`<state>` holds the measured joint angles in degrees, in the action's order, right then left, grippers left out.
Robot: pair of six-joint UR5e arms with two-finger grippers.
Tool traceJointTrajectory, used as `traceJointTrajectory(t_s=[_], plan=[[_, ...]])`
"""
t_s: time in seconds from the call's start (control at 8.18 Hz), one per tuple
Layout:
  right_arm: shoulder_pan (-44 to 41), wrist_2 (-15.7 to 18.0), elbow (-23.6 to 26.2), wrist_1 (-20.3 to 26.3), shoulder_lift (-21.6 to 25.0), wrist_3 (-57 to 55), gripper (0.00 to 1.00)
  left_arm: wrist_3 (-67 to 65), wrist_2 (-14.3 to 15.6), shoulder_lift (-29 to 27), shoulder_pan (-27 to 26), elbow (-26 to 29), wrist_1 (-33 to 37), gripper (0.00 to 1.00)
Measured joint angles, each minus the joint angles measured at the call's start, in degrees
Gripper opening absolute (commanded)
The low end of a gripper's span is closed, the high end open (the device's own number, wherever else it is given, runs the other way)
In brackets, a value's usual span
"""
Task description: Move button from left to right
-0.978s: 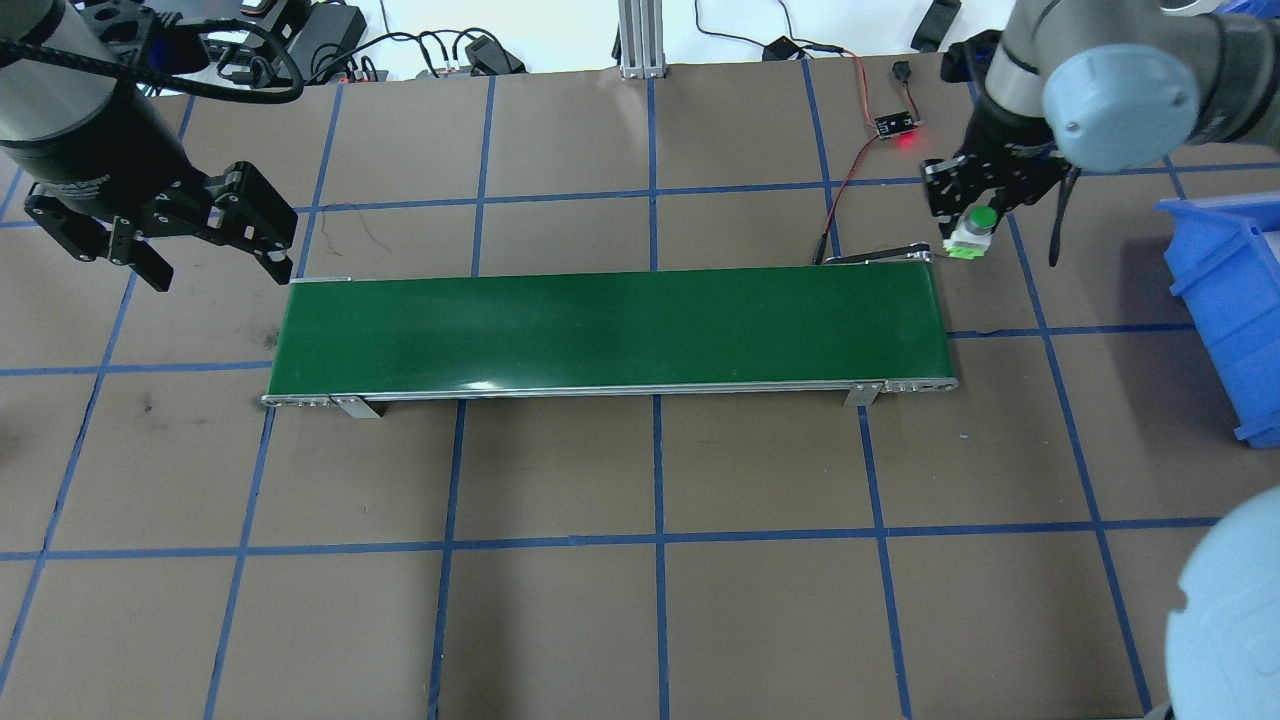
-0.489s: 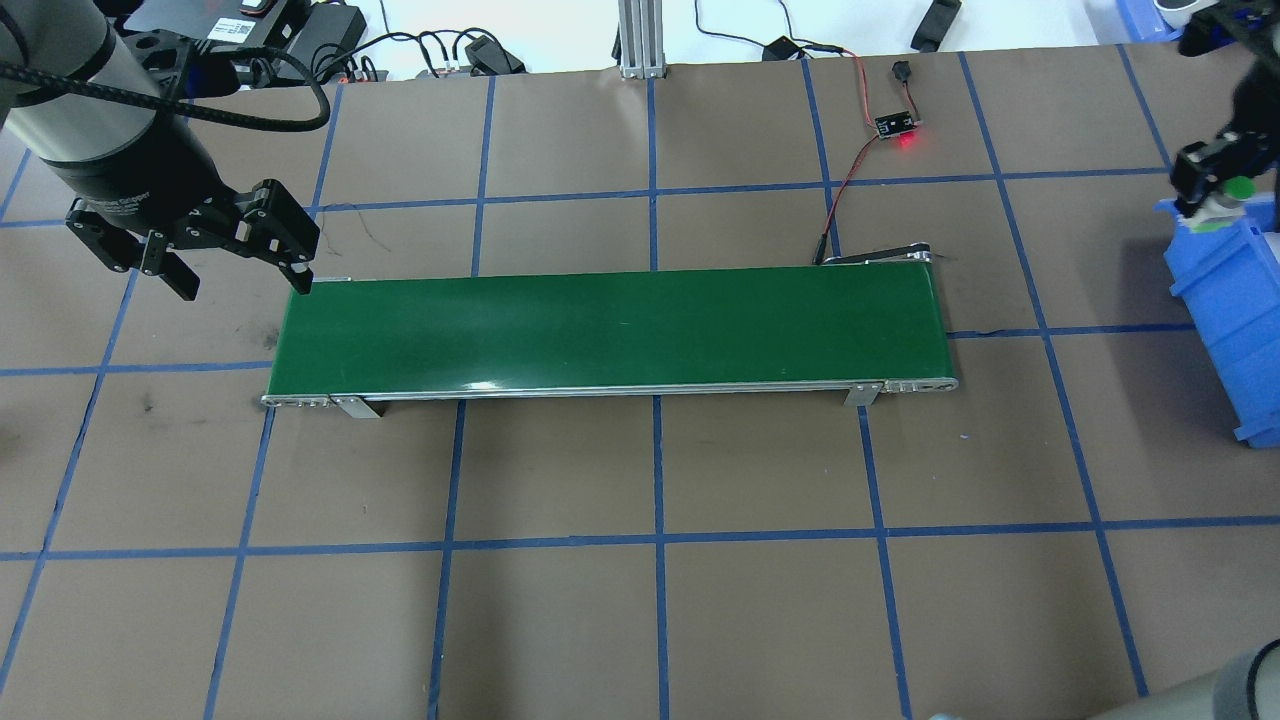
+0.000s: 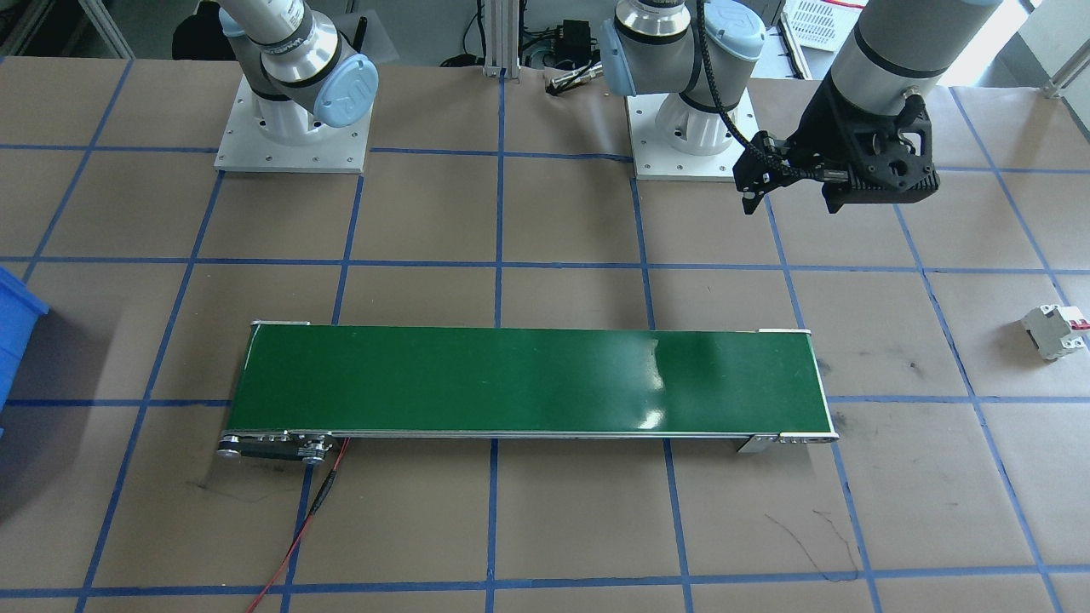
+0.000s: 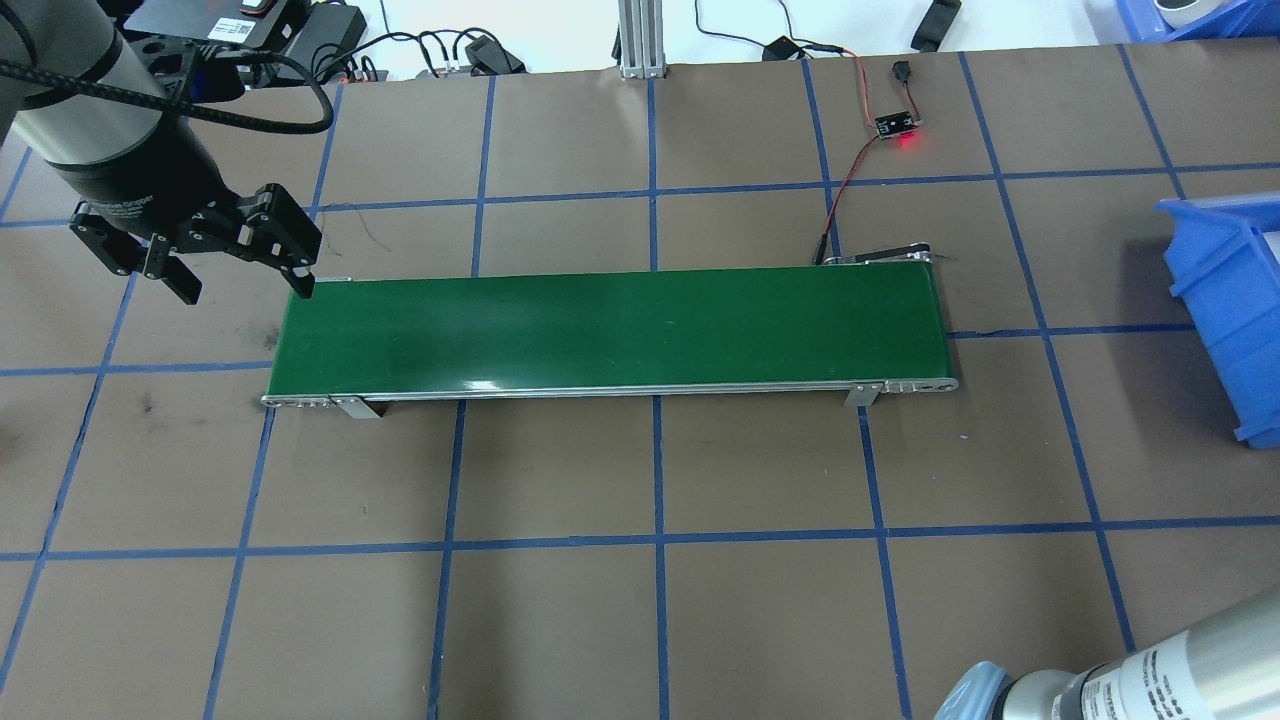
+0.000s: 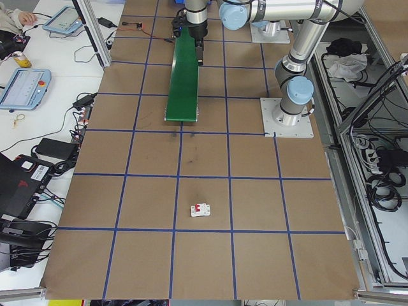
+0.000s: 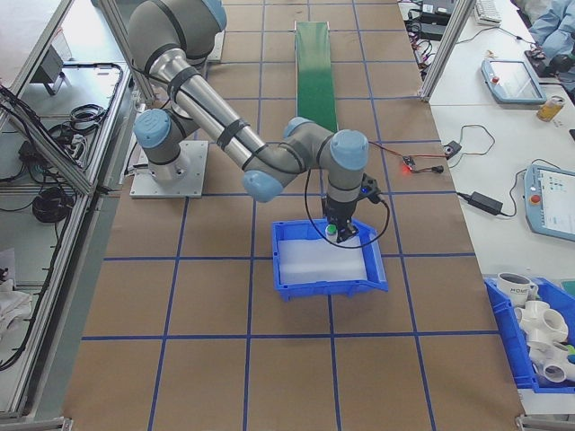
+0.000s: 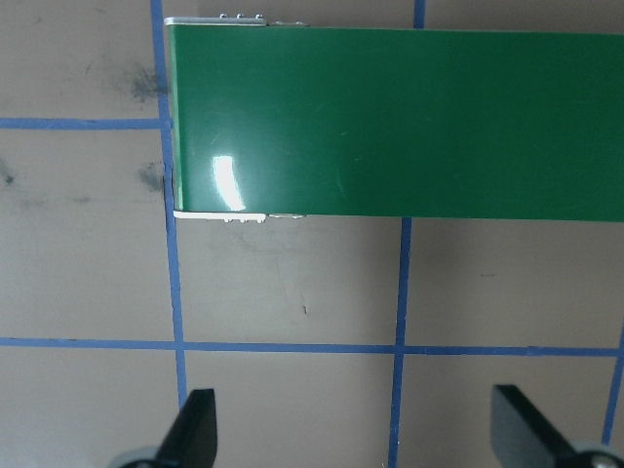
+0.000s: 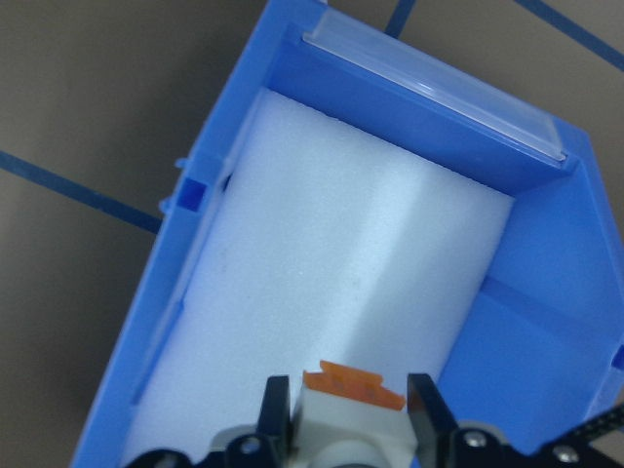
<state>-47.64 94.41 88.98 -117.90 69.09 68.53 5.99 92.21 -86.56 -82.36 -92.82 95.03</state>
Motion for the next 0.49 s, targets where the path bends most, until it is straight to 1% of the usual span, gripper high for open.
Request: traceJointTrajectory(t_s=[0.12, 0.24, 0.37, 0.49], plan=[[2.23, -1.92, 0.55, -2.65, -2.16, 3.53, 0.00, -0.02, -0.05, 0.12, -0.06, 0.11, 0.46, 1.00], [3.27, -3.02, 1.39, -4.12, -4.14, 5.35, 0.00, -0.05, -0.07, 0.44, -0.16, 0.20, 1.52, 1.00], [3.70, -3.52, 2.15, -5.10, -5.67, 6.20, 0.00, -0.05, -0.07, 0.75, -0.28, 0.24, 2.53, 1.00], [3.86, -3.67, 2.71, -5.70, -6.67, 6.79, 0.04, -0.06, -0.14, 1.12, -0.48, 0.29, 3.10, 1.00]])
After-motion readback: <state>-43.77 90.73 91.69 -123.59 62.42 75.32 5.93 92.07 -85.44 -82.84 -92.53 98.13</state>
